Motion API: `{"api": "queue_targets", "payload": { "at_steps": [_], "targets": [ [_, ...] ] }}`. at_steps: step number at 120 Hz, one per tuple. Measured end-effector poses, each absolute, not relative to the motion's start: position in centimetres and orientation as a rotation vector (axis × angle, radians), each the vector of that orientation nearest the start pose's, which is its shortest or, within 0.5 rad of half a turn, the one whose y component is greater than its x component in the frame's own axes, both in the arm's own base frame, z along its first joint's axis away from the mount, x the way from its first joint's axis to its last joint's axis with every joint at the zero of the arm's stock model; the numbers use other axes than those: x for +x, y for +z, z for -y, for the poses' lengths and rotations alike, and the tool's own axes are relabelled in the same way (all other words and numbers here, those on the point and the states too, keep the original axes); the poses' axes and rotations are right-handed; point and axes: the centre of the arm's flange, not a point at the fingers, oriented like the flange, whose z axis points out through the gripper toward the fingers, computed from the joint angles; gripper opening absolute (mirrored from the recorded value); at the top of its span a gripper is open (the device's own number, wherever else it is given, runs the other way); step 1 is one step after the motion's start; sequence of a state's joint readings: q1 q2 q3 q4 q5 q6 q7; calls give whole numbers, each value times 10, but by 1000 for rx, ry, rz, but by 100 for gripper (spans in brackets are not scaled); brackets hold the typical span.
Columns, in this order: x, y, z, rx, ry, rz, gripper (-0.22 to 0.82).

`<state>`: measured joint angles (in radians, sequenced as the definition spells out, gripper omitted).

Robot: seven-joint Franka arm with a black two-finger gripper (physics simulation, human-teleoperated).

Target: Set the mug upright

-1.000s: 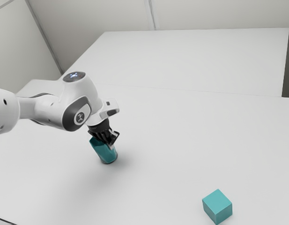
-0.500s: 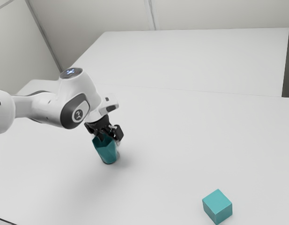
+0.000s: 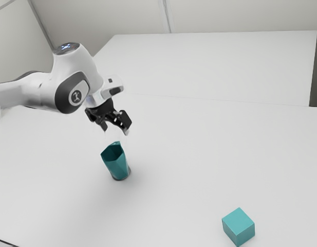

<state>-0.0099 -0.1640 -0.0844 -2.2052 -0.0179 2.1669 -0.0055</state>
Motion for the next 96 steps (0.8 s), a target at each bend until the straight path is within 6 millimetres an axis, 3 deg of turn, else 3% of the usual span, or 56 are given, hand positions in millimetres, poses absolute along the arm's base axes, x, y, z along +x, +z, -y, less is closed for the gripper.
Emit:
{"api": "queue_targets", "payload": {
  "at_steps": [22, 51, 96],
  "targets": [
    [536, 491, 54, -3150, -70, -131, 58],
    [553, 533, 52, -3147, 19, -130, 59],
    [550, 596, 50, -3141, 61, -129, 59]
  ]
}}
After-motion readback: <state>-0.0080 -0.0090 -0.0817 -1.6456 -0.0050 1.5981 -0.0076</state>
